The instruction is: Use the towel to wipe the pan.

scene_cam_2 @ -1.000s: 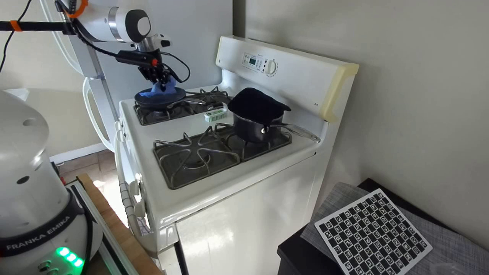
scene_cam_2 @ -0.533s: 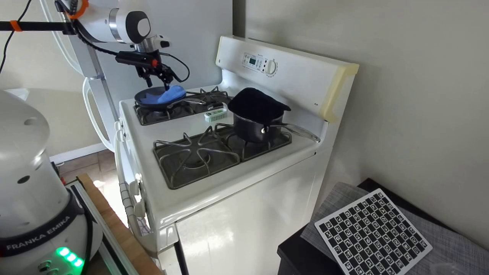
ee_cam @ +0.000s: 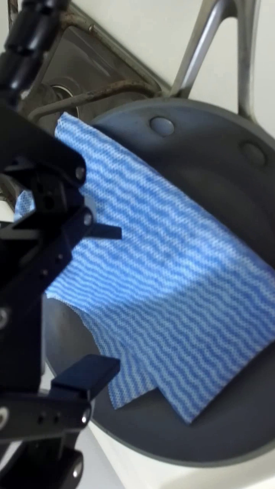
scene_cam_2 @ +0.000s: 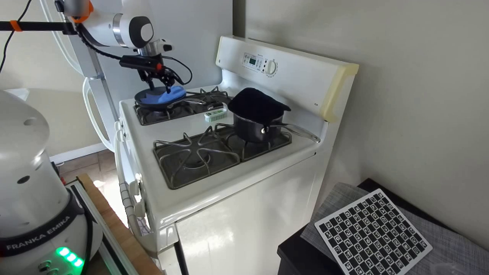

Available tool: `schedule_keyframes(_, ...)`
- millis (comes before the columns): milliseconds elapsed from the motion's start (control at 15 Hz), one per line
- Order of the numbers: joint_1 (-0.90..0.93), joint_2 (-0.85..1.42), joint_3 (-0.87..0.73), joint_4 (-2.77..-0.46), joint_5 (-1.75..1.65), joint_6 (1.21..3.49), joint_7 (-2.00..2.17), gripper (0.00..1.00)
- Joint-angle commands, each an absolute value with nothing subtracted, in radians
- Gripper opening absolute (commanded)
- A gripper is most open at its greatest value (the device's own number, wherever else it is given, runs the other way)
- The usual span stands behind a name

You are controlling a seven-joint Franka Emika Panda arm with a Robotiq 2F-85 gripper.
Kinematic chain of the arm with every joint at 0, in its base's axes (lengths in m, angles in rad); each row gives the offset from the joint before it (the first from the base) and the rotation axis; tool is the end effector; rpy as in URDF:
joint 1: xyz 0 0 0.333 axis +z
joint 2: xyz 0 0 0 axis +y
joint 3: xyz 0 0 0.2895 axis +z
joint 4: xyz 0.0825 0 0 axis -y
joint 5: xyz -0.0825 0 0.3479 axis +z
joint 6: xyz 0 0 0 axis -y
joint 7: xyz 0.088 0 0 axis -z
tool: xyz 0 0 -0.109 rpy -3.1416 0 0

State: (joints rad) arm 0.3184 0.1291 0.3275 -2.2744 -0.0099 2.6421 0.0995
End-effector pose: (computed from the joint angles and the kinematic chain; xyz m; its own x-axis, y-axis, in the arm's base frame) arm 0.4202 0.3157 0.3261 0.8332 0.4989 0.2384 0.5252 -0.8490 -0.0587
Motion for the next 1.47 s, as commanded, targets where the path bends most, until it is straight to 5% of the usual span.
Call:
schedule_keyframes(0,0.321,0.169,0.314,-2.265,-0.029,2.692,0.071,0.45)
schedule_keyframes(400,0.336,0.194,0.277,-2.271,-0.159,2.692,0.097,0.0)
schedule_keyframes(1400,0.33,0.236,0.328,-2.186,-0.02,2.433,0.03,0.0)
